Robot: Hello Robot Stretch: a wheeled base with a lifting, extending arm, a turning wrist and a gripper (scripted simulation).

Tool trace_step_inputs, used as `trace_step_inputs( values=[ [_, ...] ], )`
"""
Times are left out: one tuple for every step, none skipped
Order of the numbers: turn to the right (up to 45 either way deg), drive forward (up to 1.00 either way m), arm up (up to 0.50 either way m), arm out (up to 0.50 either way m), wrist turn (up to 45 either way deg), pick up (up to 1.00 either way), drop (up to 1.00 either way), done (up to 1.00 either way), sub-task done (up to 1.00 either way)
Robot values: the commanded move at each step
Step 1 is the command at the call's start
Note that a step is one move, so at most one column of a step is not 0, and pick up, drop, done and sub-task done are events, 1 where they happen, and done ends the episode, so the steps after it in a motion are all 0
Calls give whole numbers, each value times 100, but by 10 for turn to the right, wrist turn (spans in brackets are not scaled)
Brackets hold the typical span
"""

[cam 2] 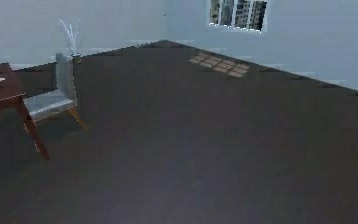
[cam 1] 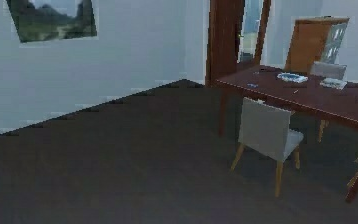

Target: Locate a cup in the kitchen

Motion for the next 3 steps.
trace_step_inputs(
  values=[
    [0, 100, 0, 0, 0, 0, 0, 0, 0],
    [0, 100, 0, 0, 0, 0, 0, 0, 0],
    [30, 0, 0, 0, 0, 0, 0, 0, 0]
  ],
)
